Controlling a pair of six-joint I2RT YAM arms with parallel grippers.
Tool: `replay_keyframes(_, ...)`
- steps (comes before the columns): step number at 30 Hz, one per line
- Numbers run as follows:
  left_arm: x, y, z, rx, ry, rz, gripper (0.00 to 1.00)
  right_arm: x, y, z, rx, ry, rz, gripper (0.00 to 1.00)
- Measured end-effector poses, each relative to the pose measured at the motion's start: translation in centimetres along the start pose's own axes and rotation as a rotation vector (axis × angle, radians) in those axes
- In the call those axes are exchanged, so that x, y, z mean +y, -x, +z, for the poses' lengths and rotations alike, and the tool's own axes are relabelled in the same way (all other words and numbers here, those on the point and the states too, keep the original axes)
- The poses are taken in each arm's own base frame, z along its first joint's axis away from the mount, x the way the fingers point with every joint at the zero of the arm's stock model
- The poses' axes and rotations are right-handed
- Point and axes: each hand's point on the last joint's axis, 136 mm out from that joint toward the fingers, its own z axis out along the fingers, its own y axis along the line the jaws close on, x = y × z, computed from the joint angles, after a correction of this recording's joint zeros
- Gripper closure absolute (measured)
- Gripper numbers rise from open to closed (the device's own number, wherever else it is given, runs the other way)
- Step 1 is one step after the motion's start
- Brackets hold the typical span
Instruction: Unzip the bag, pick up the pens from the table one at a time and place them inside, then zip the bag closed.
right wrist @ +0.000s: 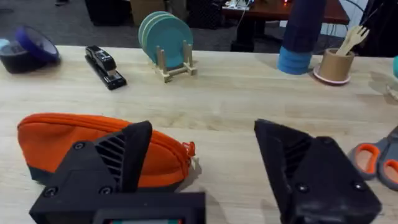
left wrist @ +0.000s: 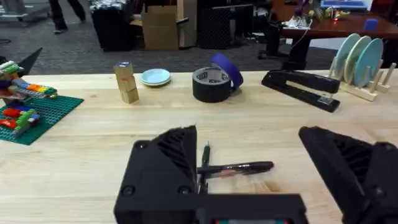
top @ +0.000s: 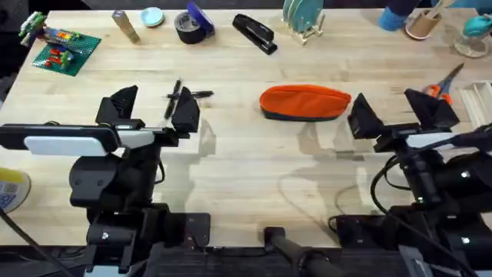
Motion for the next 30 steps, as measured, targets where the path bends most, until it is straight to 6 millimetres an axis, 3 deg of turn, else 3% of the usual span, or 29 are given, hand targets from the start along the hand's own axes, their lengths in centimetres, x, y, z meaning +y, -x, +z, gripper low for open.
replay_keyframes(9,0.0,0.4,-0.1,-0.009,0.000,0.000,0.007,0.0,1.9,-0.1,-0.067,0.001,-0.003,0.005)
replay_keyframes(17,0.0,6.4,-1.6,-0.070,0.000,0.000,0.008,0.1,7.2,-1.9,-0.117,0.001,-0.006,0.005)
replay_keyframes(30,0.0,10.5,-1.4,0.256,0.002,-0.002,0.008,0.1,10.2,-3.0,0.228,0.002,0.027,0.006)
